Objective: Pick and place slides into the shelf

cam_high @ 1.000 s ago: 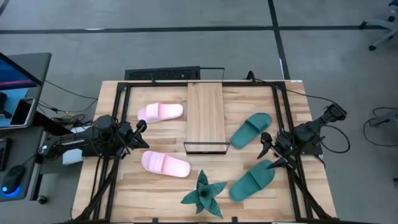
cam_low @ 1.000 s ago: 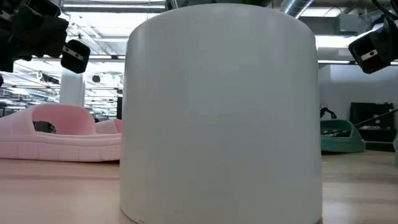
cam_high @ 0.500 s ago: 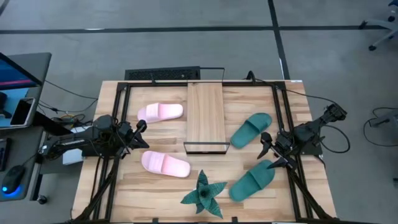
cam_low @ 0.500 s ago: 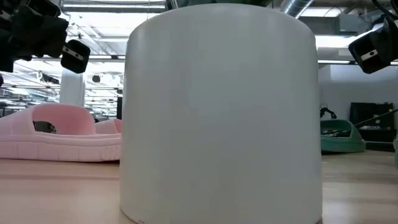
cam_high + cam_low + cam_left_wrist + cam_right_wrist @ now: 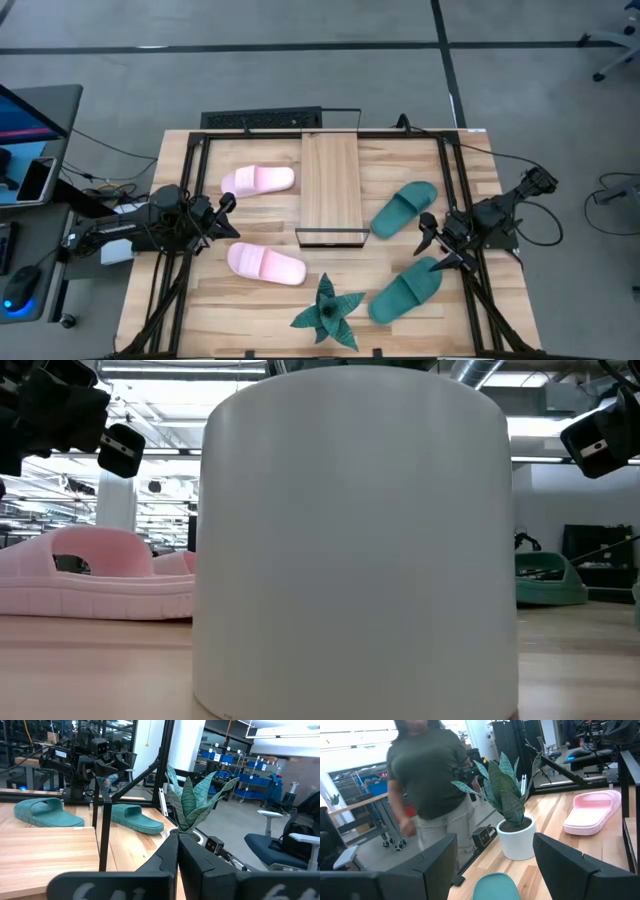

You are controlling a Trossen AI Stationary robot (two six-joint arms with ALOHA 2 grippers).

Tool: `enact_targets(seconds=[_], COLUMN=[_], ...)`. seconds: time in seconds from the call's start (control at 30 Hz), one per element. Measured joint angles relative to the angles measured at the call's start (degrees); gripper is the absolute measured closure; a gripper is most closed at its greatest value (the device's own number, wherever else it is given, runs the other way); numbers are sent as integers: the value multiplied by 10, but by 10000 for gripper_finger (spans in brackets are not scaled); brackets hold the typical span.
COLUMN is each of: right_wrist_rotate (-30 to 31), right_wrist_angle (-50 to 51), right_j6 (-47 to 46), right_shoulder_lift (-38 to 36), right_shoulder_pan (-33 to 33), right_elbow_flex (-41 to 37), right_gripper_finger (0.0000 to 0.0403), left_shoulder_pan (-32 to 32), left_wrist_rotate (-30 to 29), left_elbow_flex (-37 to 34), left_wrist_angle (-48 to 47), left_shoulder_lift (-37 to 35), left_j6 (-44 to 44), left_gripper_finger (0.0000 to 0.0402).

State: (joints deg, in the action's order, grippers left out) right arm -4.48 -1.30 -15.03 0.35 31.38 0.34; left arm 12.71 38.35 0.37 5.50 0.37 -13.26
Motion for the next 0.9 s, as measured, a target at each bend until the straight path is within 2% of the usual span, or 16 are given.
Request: enact_targets(seconds=[0.3, 0.43, 0.53, 0.7, 0.8, 0.9], right_wrist_rotate=[0, 0, 0, 0, 0, 0], right_wrist_angle=[0, 0, 0, 0, 0, 0], right_j6=[0, 0, 0, 0, 0, 0], right_shoulder_lift=[0, 0, 0, 0, 0, 0], right_shoulder_pan=[0, 0, 0, 0, 0, 0], right_elbow_flex=[0, 0, 0, 0, 0, 0], right_gripper_finger=[149, 149, 149, 149, 149, 149], left_shoulder_pan=[0, 0, 0, 0, 0, 0], left_wrist_rotate=[0, -19, -103, -303, -391, -462], left_elbow_flex=[0, 0, 0, 0, 0, 0], left_wrist_angle=[0, 3, 18, 12, 4, 2], left_shoulder_lift=[0, 0, 0, 0, 0, 0], left_j6=[-6, -84, -191, -388, -453, -474], left_gripper_finger=[401, 401, 401, 401, 401, 401])
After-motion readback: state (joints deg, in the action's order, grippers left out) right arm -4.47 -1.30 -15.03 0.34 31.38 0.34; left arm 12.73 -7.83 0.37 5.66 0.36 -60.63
